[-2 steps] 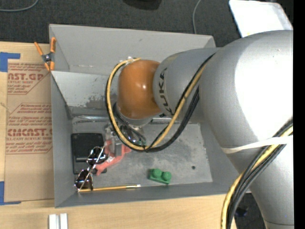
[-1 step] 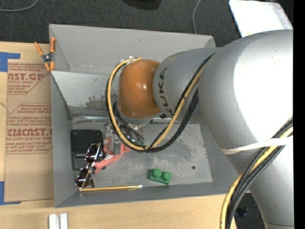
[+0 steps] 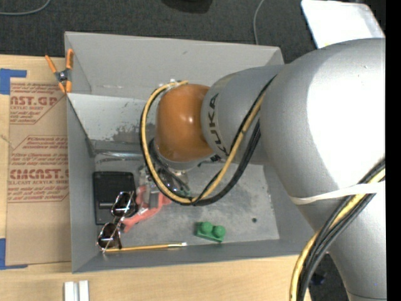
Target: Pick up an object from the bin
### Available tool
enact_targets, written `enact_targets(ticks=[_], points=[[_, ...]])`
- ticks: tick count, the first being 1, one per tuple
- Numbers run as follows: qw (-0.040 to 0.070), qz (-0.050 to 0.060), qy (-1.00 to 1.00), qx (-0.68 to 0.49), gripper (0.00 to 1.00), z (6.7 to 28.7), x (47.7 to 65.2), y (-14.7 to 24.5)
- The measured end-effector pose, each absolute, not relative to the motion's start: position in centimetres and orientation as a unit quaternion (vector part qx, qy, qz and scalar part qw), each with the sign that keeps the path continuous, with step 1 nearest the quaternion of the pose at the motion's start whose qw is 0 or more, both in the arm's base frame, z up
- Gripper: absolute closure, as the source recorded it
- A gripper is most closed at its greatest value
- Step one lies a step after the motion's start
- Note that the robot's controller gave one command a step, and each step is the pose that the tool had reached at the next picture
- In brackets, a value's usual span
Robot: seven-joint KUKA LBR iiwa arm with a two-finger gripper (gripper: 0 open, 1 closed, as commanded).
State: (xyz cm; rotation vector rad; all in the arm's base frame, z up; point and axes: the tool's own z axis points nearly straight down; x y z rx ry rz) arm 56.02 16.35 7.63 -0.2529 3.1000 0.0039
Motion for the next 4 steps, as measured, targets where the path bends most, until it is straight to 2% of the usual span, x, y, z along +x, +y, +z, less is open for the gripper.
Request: enact_targets(ticks=[1, 2, 3, 4], points=[[0.014, 0.001, 0.997, -0.081, 1.00, 7.4, 57.2, 16.8], [0.016, 0.000, 0.993, -0.118, 1.00, 8.2, 57.5, 16.8], [0.016, 0.000, 0.995, -0.098, 1.00, 7.7, 58.0, 17.1], [0.019, -0.001, 0.987, -0.159, 1.00, 7.5, 58.6, 17.4]])
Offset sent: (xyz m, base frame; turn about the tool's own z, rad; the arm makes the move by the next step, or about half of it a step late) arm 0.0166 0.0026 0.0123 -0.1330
